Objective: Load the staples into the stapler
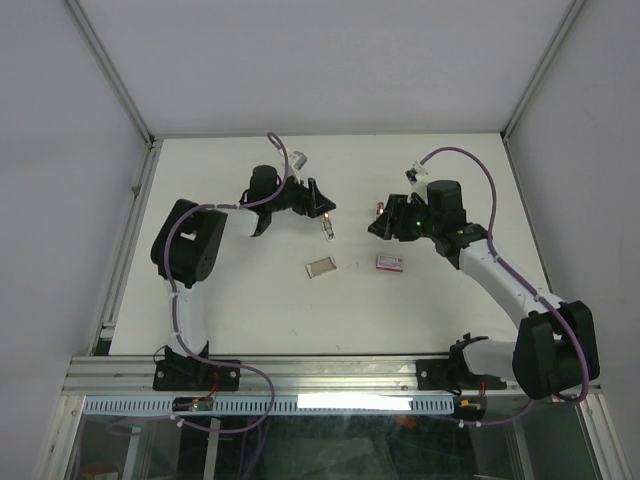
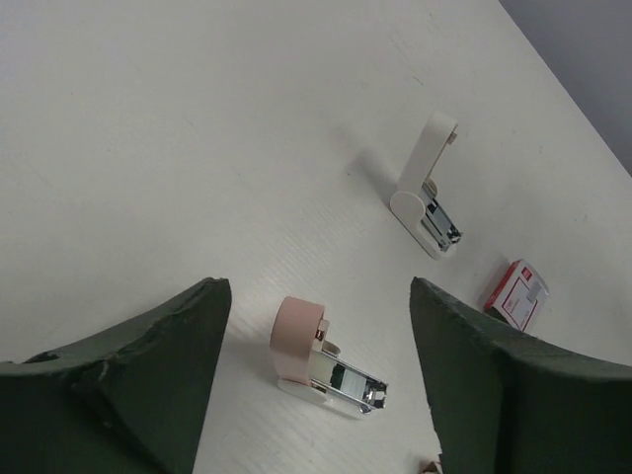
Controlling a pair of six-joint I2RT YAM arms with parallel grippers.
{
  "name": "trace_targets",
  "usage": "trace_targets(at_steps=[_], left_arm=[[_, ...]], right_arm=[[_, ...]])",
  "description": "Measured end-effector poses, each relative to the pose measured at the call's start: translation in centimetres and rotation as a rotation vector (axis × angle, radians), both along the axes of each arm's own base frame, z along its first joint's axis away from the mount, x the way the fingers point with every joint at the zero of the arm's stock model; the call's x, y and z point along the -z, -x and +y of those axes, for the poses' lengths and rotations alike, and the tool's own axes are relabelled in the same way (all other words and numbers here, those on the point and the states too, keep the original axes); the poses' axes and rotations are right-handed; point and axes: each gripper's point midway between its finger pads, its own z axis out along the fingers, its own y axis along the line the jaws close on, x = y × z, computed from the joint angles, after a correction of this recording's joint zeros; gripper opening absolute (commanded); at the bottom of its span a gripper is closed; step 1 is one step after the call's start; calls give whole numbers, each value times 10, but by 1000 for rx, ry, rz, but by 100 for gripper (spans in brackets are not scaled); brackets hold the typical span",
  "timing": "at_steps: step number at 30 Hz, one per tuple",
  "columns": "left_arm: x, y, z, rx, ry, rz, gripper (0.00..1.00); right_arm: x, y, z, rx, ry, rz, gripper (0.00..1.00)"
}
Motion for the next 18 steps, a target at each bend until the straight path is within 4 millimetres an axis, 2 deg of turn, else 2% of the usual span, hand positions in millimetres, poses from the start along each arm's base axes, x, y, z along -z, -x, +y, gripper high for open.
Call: trace_targets(at_steps=[6,18], left_arm=[[15,4,-8,52,-2,17,53],[22,5,-11,65,-21,2,10]], right_arm=[[-6,-2,3,-11,-34,-9,59],[-9,-3,3,-10,-52,-9,59]])
